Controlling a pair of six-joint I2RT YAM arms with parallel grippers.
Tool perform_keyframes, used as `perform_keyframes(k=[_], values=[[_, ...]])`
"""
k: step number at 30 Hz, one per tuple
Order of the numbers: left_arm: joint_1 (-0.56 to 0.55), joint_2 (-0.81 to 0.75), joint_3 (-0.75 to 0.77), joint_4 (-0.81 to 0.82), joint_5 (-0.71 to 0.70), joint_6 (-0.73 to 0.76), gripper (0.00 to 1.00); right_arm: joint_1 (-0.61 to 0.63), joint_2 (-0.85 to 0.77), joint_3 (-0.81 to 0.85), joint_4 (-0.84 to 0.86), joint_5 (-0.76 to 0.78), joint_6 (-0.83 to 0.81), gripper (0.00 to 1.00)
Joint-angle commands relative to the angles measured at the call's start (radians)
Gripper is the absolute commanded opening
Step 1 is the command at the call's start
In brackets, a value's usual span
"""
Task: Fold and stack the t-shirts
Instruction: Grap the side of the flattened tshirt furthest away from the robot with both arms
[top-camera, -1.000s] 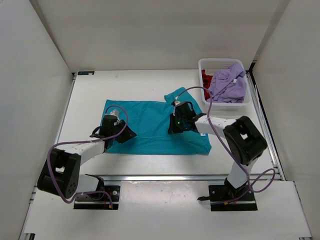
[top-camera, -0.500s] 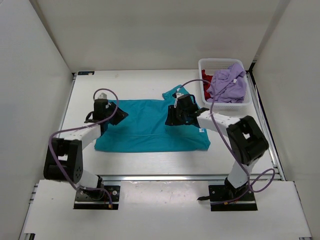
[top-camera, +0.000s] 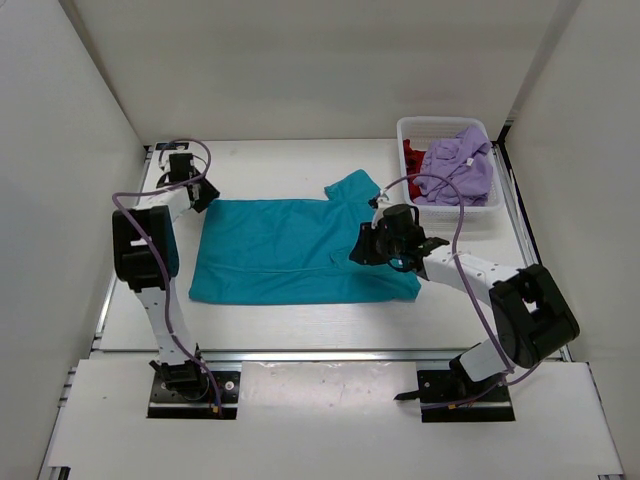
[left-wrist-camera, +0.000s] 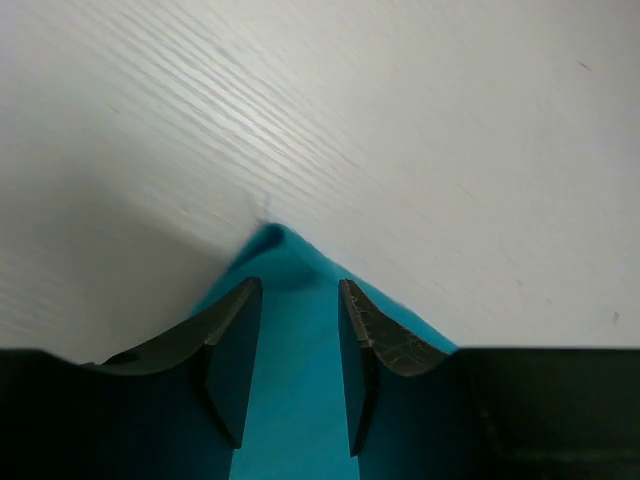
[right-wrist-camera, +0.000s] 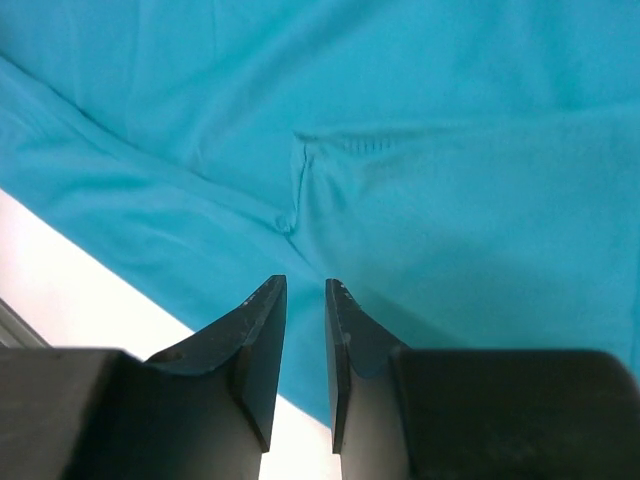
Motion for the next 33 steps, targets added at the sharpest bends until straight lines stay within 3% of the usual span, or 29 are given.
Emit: perform_keyframes(k=[1, 11, 20, 26, 28, 30, 33], values=[[0.015, 0.025, 0.087, -0.103, -0.074, 0.072, 0.48, -0.010, -0.038, -0.015, 0.076, -0.035, 0.012, 0.21], [0.000, 0.151, 0.282, -0.225, -0.134, 0.130, 0.51, 0.024, -0.010, -0.015, 0.085, -0.045, 0.028, 0.22], [-0.003, 0.156, 0.256, -0.206, -0.116, 0.127, 0.40, 0.008, 0.018, 0.046, 0.073, -0.035, 0.015, 0.24], [-0.003, 0.140, 0.238, -0.191, -0.093, 0.111, 0.24, -0.053, 0.137, 0.170, 0.041, 0.000, -0.007, 0.33], [0.000, 0.130, 0.238, -0.193, -0.102, 0.114, 0.14, -0.070, 0.210, 0.219, 0.031, 0.050, -0.018, 0.38], [-0.006, 0.119, 0.230, -0.191, -0.105, 0.111, 0.08, -0.104, 0.264, 0.313, 0.011, 0.063, -0.026, 0.46], [-0.008, 0.076, 0.187, -0.168, -0.111, 0.094, 0.02, -0.148, 0.364, 0.437, -0.007, 0.144, -0.054, 0.48]])
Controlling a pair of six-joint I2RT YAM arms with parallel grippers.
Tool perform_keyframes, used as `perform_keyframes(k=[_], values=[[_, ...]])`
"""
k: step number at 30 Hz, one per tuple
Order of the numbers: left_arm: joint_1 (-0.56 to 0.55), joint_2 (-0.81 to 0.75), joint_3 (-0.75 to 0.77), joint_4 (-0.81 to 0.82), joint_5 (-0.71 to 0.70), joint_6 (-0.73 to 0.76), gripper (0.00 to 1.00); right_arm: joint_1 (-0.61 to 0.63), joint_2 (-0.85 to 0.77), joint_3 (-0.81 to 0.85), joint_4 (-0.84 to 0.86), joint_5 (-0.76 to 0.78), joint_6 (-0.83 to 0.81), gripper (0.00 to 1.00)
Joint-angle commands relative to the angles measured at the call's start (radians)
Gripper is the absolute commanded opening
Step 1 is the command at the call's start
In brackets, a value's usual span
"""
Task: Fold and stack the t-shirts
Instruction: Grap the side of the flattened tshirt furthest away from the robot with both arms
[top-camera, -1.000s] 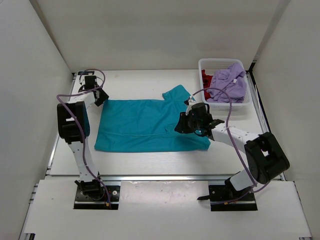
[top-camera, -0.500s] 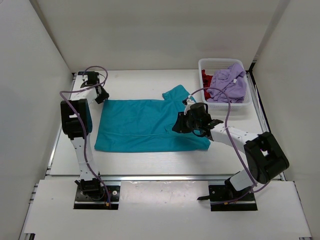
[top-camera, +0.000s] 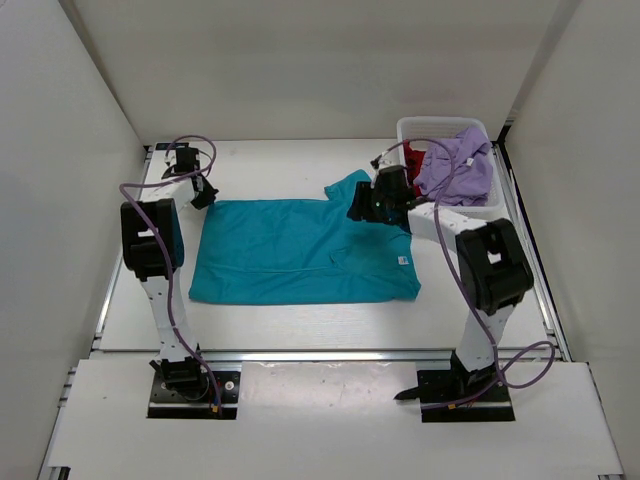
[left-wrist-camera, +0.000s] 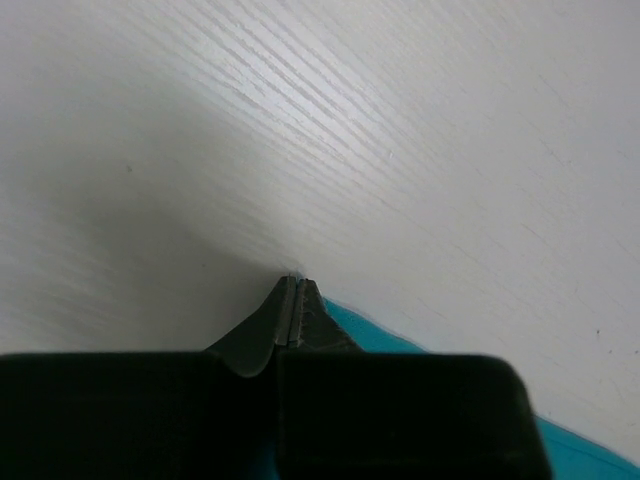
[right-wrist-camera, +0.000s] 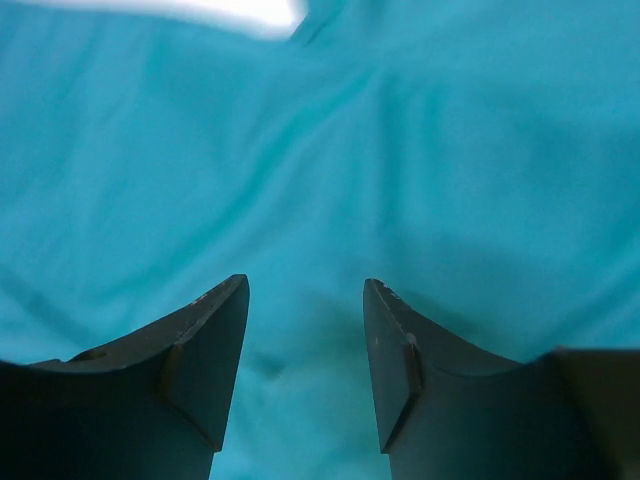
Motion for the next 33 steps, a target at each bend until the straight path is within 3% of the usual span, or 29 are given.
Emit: perform_keyframes(k=[1, 11, 15, 17, 21, 25, 31, 33], values=[[-0.005, -0.113, -0.055, 0.028, -0.003, -0.024, 0.00, -0.049, 0.099, 0.171, -0.044, 0.111, -0.044, 0.48], [-0.033, -0.213, -0.179, 0.109, 0.018, -0.053, 0.00, -0.089, 0.564, 0.814, -0.366, 0.276, -0.152, 0.50], [-0.027, -0.219, -0.189, 0.129, 0.055, -0.072, 0.00, -0.089, 0.806, 1.214, -0.575, 0.303, -0.190, 0.51], [-0.031, -0.211, -0.187, 0.132, 0.053, -0.067, 0.00, -0.095, 0.922, 1.490, -0.673, 0.291, -0.188, 0.50], [-0.031, -0.202, -0.186, 0.123, 0.056, -0.060, 0.00, -0.112, 0.863, 1.376, -0.592, 0.300, -0.162, 0.51], [-0.025, -0.207, -0.198, 0.129, 0.066, -0.060, 0.00, -0.127, 0.900, 1.447, -0.634, 0.244, -0.150, 0.46], [-0.037, -0.224, -0.196, 0.129, 0.052, -0.057, 0.00, -0.126, 0.891, 1.419, -0.589, 0.223, -0.147, 0.44], [-0.040, -0.228, -0.200, 0.125, 0.050, -0.057, 0.00, -0.130, 0.889, 1.419, -0.577, 0.168, -0.135, 0.38]])
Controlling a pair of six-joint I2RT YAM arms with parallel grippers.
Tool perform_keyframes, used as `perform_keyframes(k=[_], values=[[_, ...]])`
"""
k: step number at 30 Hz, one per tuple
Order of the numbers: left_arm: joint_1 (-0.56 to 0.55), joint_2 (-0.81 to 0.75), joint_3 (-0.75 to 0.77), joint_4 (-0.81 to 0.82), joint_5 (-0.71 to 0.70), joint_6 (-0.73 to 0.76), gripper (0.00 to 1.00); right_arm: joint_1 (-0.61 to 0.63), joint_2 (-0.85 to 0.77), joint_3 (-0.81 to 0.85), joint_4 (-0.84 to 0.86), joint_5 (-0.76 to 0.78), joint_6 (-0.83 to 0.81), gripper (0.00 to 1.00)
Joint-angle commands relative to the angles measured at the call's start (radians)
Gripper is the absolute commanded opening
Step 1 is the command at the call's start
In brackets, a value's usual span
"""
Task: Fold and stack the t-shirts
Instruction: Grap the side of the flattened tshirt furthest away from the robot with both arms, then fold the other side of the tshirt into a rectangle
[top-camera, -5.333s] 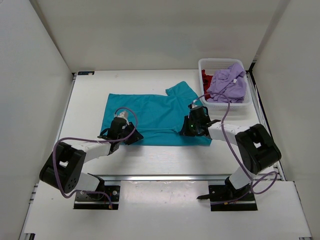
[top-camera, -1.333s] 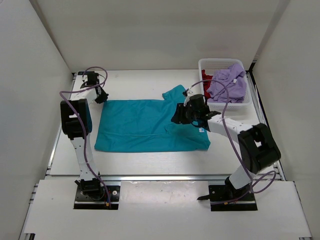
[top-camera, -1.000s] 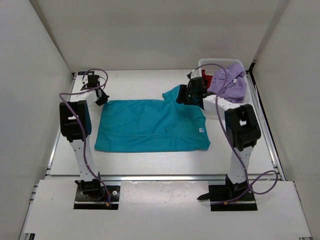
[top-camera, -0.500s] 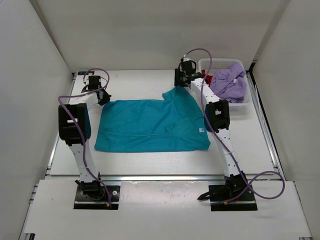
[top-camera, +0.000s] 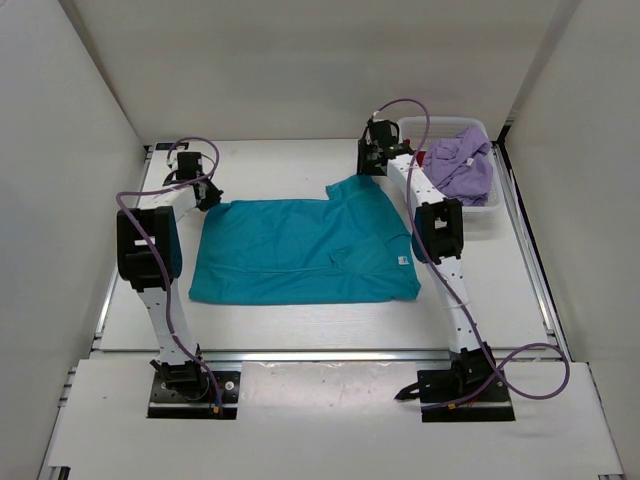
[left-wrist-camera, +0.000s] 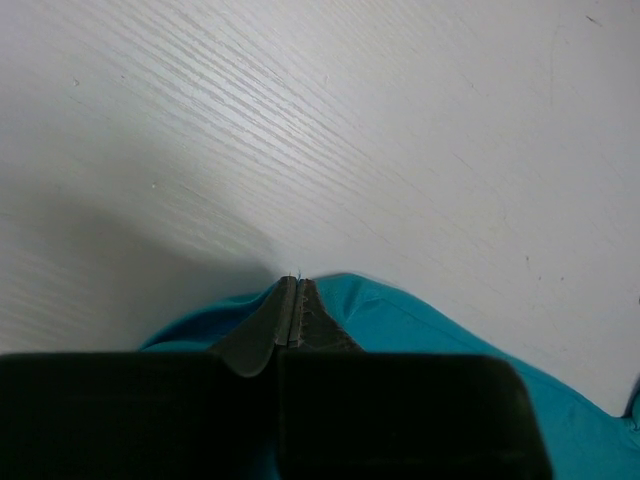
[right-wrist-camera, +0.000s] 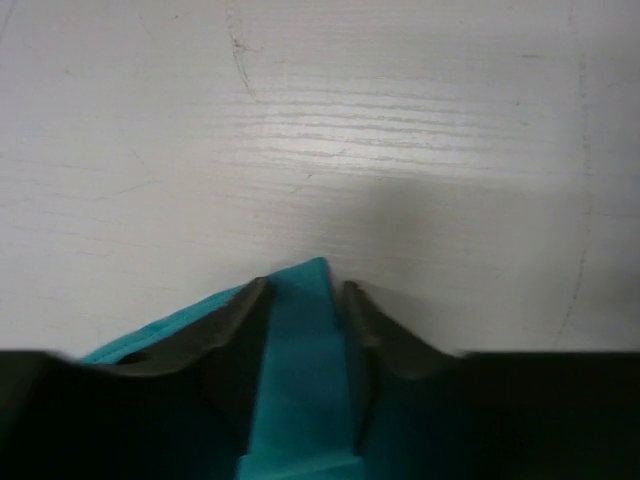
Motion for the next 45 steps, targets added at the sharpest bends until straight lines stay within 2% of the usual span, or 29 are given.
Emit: perform_keyframes(k=[1, 7, 11, 16, 19, 23, 25, 28, 30, 37, 45], values=[[-0.013, -0.076, -0.007, 0.004, 0.004, 0.007, 0.00, -0.014, -0.028, 0.018, 0.025, -0.066, 0.021, 0.29], [-0.011, -0.085, -0.016, 0.015, 0.001, 0.007, 0.00, -0.015, -0.043, 0.055, -0.004, -0.129, 0.018, 0.02], [-0.014, -0.113, -0.050, 0.029, 0.009, -0.001, 0.00, 0.020, -0.097, 0.061, -0.067, -0.085, -0.047, 0.00], [0.009, -0.160, -0.102, 0.046, 0.030, -0.010, 0.00, 0.051, -0.189, 0.078, -0.321, -0.024, -0.085, 0.00], [0.027, -0.186, -0.128, 0.049, 0.052, -0.007, 0.00, 0.046, -0.256, 0.016, -0.416, -0.017, -0.085, 0.01], [0.053, -0.216, -0.173, 0.046, 0.049, -0.016, 0.00, 0.063, -0.422, -0.190, -0.415, 0.036, -0.093, 0.00], [0.059, -0.237, -0.190, 0.058, 0.075, -0.013, 0.00, 0.065, -0.559, -0.478, -0.276, 0.020, -0.088, 0.00], [0.066, -0.249, -0.201, 0.050, 0.084, -0.008, 0.00, 0.046, -0.774, -0.809, -0.088, -0.037, -0.062, 0.00], [0.075, -0.259, -0.219, 0.058, 0.088, -0.012, 0.00, 0.049, -0.844, -0.917, -0.049, -0.043, -0.052, 0.00], [0.089, -0.335, -0.277, 0.050, 0.108, 0.005, 0.00, 0.071, -1.017, -1.169, 0.062, -0.033, 0.001, 0.00], [0.115, -0.459, -0.352, 0.032, 0.135, 0.011, 0.00, 0.089, -1.218, -1.384, 0.123, 0.007, 0.039, 0.00]])
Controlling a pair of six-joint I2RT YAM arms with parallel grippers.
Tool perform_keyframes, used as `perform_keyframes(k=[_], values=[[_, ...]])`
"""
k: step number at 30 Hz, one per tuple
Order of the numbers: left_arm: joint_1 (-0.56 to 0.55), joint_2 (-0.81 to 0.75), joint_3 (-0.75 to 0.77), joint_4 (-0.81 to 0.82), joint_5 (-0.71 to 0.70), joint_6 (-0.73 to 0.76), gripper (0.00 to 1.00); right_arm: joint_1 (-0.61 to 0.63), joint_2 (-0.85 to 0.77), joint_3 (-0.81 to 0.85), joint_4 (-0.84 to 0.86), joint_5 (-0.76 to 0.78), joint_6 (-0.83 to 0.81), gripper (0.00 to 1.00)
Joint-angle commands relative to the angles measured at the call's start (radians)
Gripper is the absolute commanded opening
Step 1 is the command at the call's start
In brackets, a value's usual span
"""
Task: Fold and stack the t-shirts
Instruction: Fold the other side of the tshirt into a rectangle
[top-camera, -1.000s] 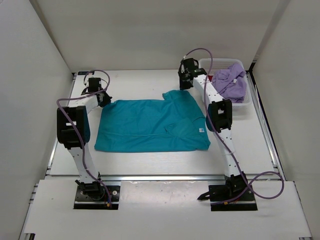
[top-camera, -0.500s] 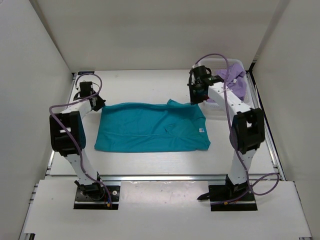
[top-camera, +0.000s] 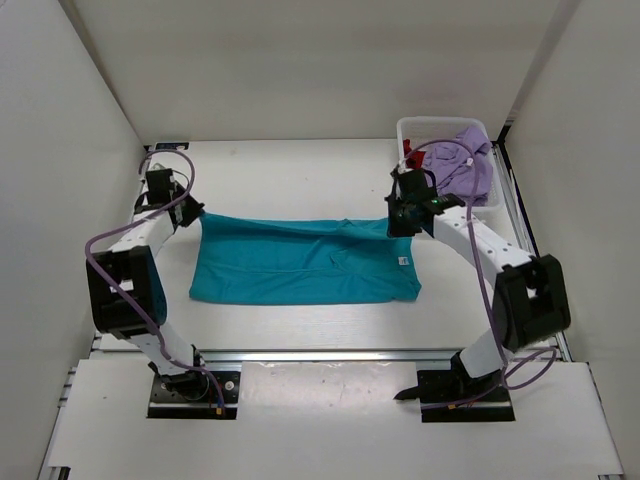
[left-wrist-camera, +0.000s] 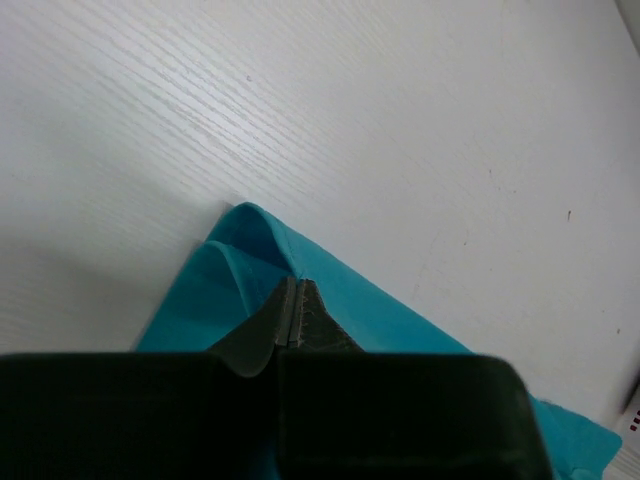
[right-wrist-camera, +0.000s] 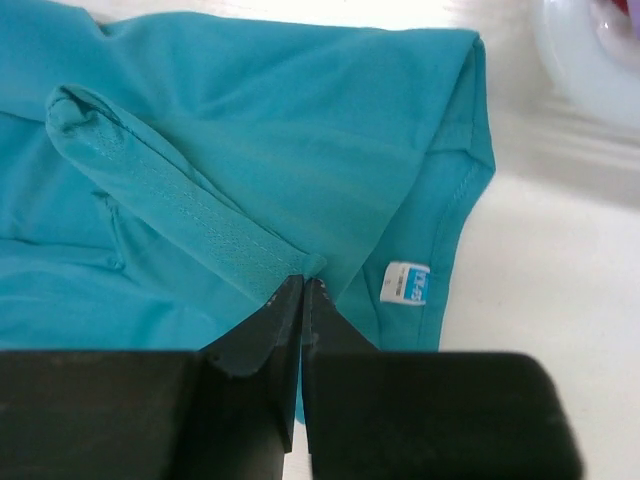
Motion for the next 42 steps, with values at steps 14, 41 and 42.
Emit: perform_keyframes(k=[14, 41, 42], values=[[0.114, -0.119, -0.295, 0.044, 0.121, -0.063, 0.11, 0.024, -0.363, -0.534, 0.244, 0.015, 0.157, 0.06], [-0.163, -0.164, -0.413, 0.305, 0.145, -0.211, 0.29, 0.098, 0.085, -0.189, 0.420, -0.202, 0.060, 0.04], [-0.165, -0.162, -0.422, 0.313, 0.142, -0.211, 0.30, 0.116, 0.085, -0.192, 0.419, -0.206, 0.050, 0.03]])
